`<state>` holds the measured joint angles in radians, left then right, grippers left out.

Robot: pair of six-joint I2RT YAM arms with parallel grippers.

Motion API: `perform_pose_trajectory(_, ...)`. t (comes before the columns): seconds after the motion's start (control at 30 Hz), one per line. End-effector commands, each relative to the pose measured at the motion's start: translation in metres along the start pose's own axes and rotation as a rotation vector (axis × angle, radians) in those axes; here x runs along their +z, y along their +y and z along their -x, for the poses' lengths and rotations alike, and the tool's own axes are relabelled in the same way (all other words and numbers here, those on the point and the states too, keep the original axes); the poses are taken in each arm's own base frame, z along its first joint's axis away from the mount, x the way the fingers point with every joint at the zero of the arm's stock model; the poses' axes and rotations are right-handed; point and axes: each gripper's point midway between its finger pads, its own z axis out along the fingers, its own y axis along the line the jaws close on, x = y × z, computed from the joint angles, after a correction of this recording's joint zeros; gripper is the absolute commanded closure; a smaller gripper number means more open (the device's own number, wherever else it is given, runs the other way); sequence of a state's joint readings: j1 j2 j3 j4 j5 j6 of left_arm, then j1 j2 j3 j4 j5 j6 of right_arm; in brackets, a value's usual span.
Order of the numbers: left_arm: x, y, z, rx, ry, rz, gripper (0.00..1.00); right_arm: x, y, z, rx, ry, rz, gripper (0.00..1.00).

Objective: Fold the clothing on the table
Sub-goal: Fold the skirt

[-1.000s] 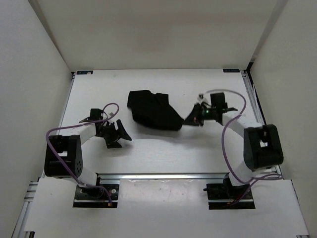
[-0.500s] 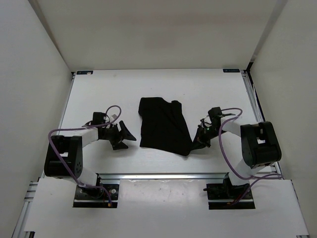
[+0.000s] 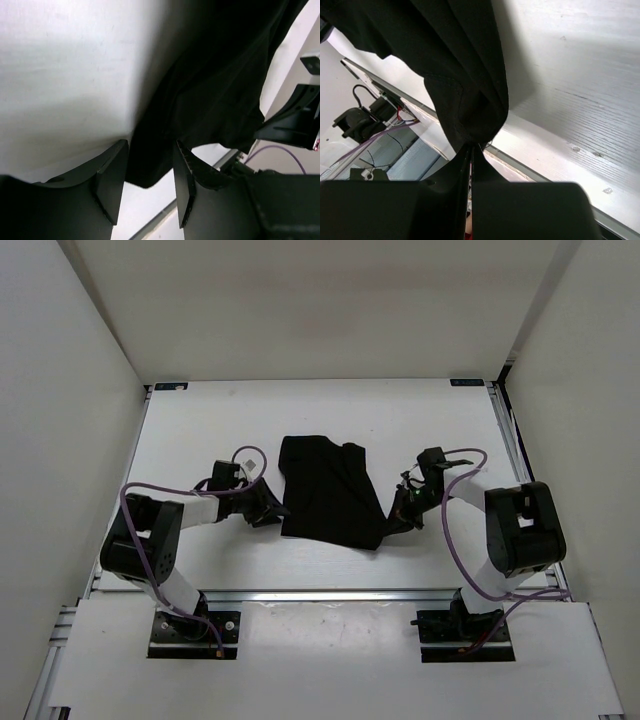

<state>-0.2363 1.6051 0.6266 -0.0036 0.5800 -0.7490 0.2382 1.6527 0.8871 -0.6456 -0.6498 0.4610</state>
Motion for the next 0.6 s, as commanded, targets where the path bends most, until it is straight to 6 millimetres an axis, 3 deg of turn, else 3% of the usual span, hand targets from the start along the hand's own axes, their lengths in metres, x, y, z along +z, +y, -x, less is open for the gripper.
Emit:
perform_pose_trajectory(0.0, 0.006, 0.009, 0.016, 0.04, -0.076, 0.065, 0.48, -0.012, 0.008, 0.004, -0.025, -0.033, 0.018, 1.0)
perform_pose_trajectory(0.13, 0.017, 0.009, 0.001, 0.064, -0.028, 0.08, 0.5, -0.015, 0.005, 0.002, -0.009, -0.038, 0.022, 1.0)
perform_pose_trajectory(0.33, 0.025, 0.026, -0.017, 0.127, 0.01, 0.175, 0.52, -0.017, 0.001, -0.001, 0.002, -0.052, 0.024, 1.0)
perform_pose_trajectory(0.57, 0.03, 0.046, -0.025, 0.149, 0.016, 0.228, 0.76, -0.019, -0.006, -0.005, 0.039, -0.064, 0.024, 1.0)
